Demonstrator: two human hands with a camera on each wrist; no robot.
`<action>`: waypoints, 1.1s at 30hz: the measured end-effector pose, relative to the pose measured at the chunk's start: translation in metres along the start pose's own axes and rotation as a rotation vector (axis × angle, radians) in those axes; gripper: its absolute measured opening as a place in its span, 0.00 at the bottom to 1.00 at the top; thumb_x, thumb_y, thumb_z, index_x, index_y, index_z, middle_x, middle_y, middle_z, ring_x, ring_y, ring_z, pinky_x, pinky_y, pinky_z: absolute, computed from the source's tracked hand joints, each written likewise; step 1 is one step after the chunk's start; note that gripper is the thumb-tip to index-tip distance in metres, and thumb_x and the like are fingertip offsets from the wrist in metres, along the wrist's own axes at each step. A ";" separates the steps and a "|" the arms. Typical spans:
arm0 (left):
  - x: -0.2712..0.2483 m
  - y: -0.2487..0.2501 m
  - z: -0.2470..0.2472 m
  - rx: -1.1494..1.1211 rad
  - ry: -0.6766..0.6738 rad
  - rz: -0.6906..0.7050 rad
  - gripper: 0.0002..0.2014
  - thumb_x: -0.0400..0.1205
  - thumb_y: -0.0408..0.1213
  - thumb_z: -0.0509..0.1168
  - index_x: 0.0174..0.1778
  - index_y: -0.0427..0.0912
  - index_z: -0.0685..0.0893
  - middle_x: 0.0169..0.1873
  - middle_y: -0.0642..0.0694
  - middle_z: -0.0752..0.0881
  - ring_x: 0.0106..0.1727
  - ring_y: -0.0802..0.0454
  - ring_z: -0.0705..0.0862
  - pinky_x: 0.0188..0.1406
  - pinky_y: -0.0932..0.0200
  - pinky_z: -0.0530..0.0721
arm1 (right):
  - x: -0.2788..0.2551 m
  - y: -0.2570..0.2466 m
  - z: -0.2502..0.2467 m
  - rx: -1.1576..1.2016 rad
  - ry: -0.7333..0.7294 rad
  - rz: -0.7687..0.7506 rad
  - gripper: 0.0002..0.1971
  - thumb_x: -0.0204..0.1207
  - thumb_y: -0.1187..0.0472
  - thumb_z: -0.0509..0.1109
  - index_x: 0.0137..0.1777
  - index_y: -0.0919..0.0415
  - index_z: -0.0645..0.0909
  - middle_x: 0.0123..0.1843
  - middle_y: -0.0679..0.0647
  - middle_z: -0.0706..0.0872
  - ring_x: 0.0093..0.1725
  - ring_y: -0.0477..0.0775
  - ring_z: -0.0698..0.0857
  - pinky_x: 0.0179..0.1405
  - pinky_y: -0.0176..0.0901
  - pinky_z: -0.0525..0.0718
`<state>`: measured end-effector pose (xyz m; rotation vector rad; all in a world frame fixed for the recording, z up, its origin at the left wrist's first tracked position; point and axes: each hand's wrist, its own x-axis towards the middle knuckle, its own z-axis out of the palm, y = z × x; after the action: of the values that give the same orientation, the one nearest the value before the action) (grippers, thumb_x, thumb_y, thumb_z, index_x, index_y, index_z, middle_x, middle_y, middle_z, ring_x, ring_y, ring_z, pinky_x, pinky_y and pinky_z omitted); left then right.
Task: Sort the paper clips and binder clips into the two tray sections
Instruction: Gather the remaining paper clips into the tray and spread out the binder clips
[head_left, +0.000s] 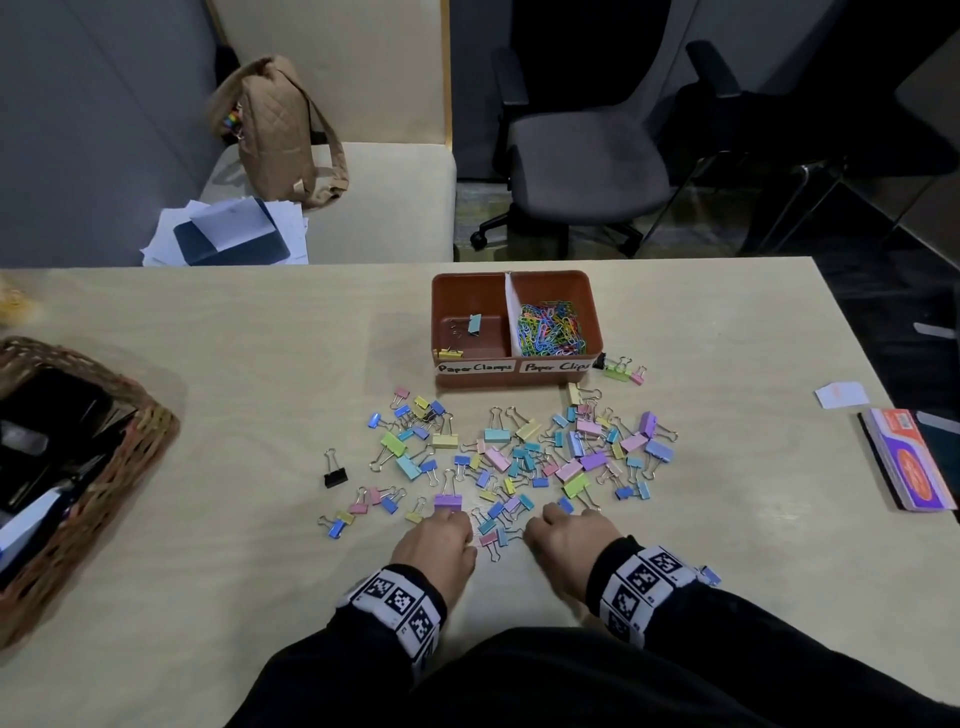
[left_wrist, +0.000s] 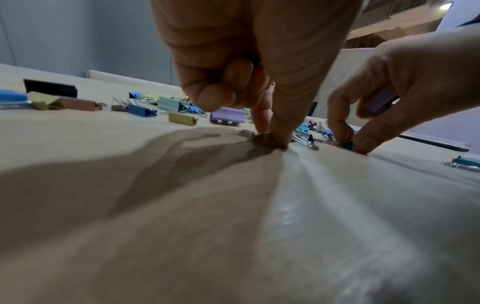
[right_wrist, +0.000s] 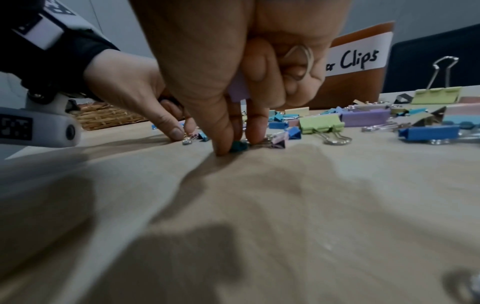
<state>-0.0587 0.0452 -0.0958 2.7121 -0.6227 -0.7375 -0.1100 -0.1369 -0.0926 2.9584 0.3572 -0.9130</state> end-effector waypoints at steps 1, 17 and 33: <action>0.000 0.000 0.001 0.001 -0.008 0.002 0.08 0.84 0.42 0.60 0.55 0.45 0.79 0.56 0.48 0.81 0.54 0.49 0.81 0.53 0.57 0.81 | 0.000 -0.001 -0.001 0.014 0.004 0.013 0.25 0.70 0.61 0.76 0.65 0.57 0.70 0.55 0.56 0.78 0.41 0.56 0.78 0.48 0.49 0.83; 0.075 0.026 -0.125 -0.353 0.404 0.001 0.05 0.87 0.41 0.55 0.48 0.44 0.72 0.44 0.51 0.76 0.36 0.61 0.76 0.27 0.70 0.69 | -0.009 -0.013 -0.014 0.023 -0.051 -0.029 0.20 0.75 0.63 0.70 0.66 0.64 0.71 0.59 0.60 0.78 0.49 0.58 0.81 0.52 0.52 0.83; 0.066 -0.025 -0.115 -0.364 0.384 -0.142 0.16 0.84 0.43 0.63 0.67 0.48 0.76 0.62 0.49 0.74 0.50 0.54 0.79 0.60 0.57 0.79 | 0.034 0.020 -0.127 1.610 0.106 0.433 0.16 0.83 0.70 0.54 0.40 0.63 0.82 0.31 0.53 0.79 0.21 0.44 0.72 0.16 0.33 0.70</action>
<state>0.0618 0.0517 -0.0358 2.4715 -0.1861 -0.3031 -0.0078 -0.1376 -0.0076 3.8850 -1.7908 -1.3181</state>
